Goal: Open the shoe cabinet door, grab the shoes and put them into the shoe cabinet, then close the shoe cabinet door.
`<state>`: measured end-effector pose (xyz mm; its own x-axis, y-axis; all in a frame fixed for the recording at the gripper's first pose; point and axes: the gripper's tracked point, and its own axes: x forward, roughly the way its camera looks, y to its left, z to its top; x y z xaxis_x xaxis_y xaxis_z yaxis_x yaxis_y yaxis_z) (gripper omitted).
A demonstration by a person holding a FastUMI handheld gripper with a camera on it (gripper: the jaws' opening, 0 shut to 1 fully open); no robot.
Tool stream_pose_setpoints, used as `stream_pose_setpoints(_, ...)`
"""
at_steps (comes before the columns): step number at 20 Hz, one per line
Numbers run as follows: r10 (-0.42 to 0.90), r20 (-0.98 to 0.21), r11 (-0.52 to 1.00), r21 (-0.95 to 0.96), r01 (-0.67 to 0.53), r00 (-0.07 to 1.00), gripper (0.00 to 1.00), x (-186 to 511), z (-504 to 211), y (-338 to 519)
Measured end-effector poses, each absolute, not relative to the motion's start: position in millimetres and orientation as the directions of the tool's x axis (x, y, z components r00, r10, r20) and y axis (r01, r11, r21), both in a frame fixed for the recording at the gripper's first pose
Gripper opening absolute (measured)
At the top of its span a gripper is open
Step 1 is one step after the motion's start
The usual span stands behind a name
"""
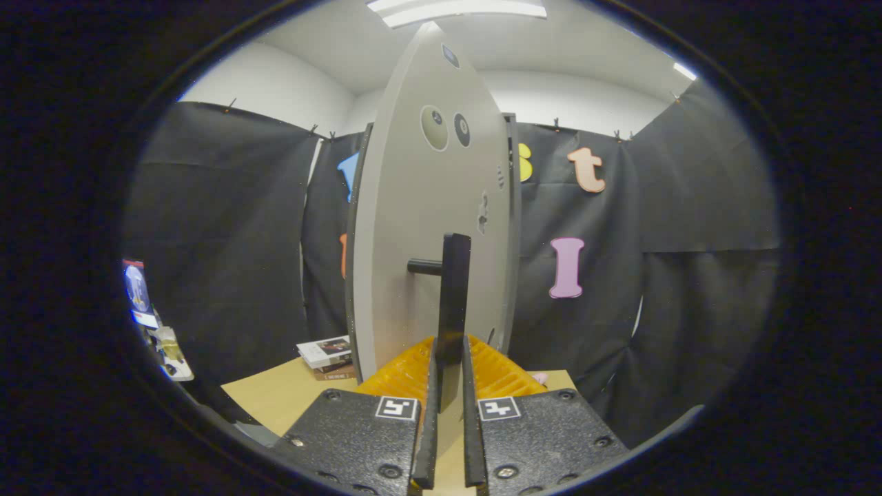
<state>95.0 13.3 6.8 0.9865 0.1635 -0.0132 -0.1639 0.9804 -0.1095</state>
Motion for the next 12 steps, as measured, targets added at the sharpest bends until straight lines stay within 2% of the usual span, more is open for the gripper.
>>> stream_pose_setpoints(6, -0.044, 0.034, 0.997, -0.066, 0.046, 0.998, 0.06, 91, 18, -87)
stream_pose_setpoints(8, 0.011, 0.023, 1.0, 0.0, -0.011, 1.0, 0.04, 88, 13, -86)
stream_pose_setpoints(10, 0.047, -0.011, 0.997, 0.064, -0.046, 0.999, 0.07, 80, 0, -80)
stream_pose_setpoints(12, 0.031, -0.031, 0.995, 0.093, -0.028, 0.999, 0.07, 64, -10, -84)
